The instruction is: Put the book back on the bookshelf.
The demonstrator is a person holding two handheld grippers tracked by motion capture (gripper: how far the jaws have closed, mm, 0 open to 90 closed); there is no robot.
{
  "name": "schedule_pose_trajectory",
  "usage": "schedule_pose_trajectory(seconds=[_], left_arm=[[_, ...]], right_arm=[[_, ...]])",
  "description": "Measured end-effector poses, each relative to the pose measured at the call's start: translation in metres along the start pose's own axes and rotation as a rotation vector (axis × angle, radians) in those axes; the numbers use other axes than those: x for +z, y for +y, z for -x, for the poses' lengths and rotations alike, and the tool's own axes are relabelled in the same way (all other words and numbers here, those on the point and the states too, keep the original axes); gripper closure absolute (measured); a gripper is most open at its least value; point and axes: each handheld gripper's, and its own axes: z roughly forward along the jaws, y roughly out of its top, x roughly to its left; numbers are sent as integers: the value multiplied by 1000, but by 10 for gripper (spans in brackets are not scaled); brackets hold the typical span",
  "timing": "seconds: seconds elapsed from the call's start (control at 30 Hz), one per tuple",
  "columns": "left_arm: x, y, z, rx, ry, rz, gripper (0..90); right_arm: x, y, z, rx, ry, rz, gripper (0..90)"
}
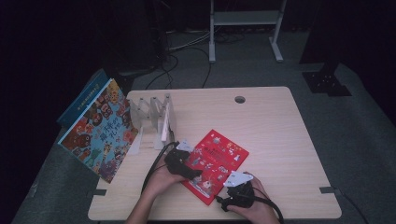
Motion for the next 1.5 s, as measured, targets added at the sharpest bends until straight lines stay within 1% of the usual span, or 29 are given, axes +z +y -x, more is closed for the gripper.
schedule_pose_trajectory(seconds=[0.1, 0.13, 0.17, 0.23, 0.3, 0.37, 0.4, 0.43, 0.47, 0.53, 0.57, 0.6, 0.67, 0.73, 0.77, 0.83, 0.87, 0.9, 0.97, 1.0, 1.07, 1.1, 1.13, 1.27, 1.3, 1.33, 1.4, 1.43, 1.5], left_arm=[[0, -2, -1, -5, 8, -4, 67], [0, -2, -2, -5, 6, 1, 67], [0, -2, -1, -16, 4, 2, 67], [0, -2, -1, -10, 9, -2, 68], [0, -2, -1, -6, 13, -5, 67], [0, -2, -1, -6, 15, -2, 67], [0, -2, -1, -10, 15, 4, 67], [0, -2, -2, -10, 15, 4, 67], [0, -2, -2, -10, 17, 5, 67], [0, -2, -2, -5, 19, 6, 67], [0, -1, -2, -6, 20, 7, 67], [0, -1, -2, -4, 22, 7, 67], [0, -1, -3, -5, 24, 9, 67], [1, -1, -3, -8, 25, 11, 67], [1, -1, -3, -8, 25, 12, 67], [1, -1, -3, -9, 27, 13, 67], [1, -1, -3, -12, 25, 14, 67], [1, -1, -3, -12, 26, 14, 67], [1, -1, -2, -11, 27, 13, 67], [1, -1, -2, -10, 29, 13, 67], [1, -1, -2, -6, 31, 13, 67], [1, -1, -2, -5, 32, 14, 67], [1, -1, -2, -5, 33, 13, 67], [1, -1, -2, -5, 32, 13, 67], [1, -1, -2, -4, 31, 12, 68], [2, -1, -2, -9, 23, 13, 68], [2, -1, -2, -7, 10, 6, 71], [3, -1, -1, -1, 18, 3, 70], [2, -1, -1, -2, 18, 2, 70]], right_arm=[[-2, 1, 3, 10, 11, 11, 156], [-3, 2, 7, 17, 6, 14, 156], [-5, 3, 11, 27, 1, 20, 156], [-8, 5, 23, 46, -16, 34, 160], [-9, 7, 34, 55, -28, 43, 186], [-10, 10, 46, 76, -41, 55, 195], [-10, 11, 53, 84, -45, 54, 196], [-9, 12, 60, 94, -60, 49, 197], [-9, 13, 65, 97, -71, 50, 201], [-8, 14, 77, 116, -82, 59, 213], [-7, 15, 81, 125, -85, 67, 221], [-6, 16, 86, 131, -85, 55, 218], [-2, 17, 95, 135, -101, 40, 219], [2, 18, 104, 155, -94, 49, 220], [5, 19, 109, 163, -100, 34, 217], [7, 20, 115, 174, -105, 28, 215], [9, 20, 119, 172, -107, 37, 224], [11, 21, 123, 181, -98, 33, 212], [16, 21, 128, 178, -94, 7, 205], [18, 20, 131, 182, -83, 7, 197], [20, 19, 137, 200, -54, 11, 200], [20, 19, 138, 197, -40, 13, 204], [21, 18, 140, 203, -24, 18, 203], [23, 12, 144, 245, 46, 32, 190], [24, 11, 145, 254, 54, 33, 187], [23, 11, 145, 252, 55, 36, 186], [23, 10, 144, 249, 54, 37, 184], [22, 10, 143, 252, 55, 32, 184], [21, 9, 140, 252, 52, 32, 182]])
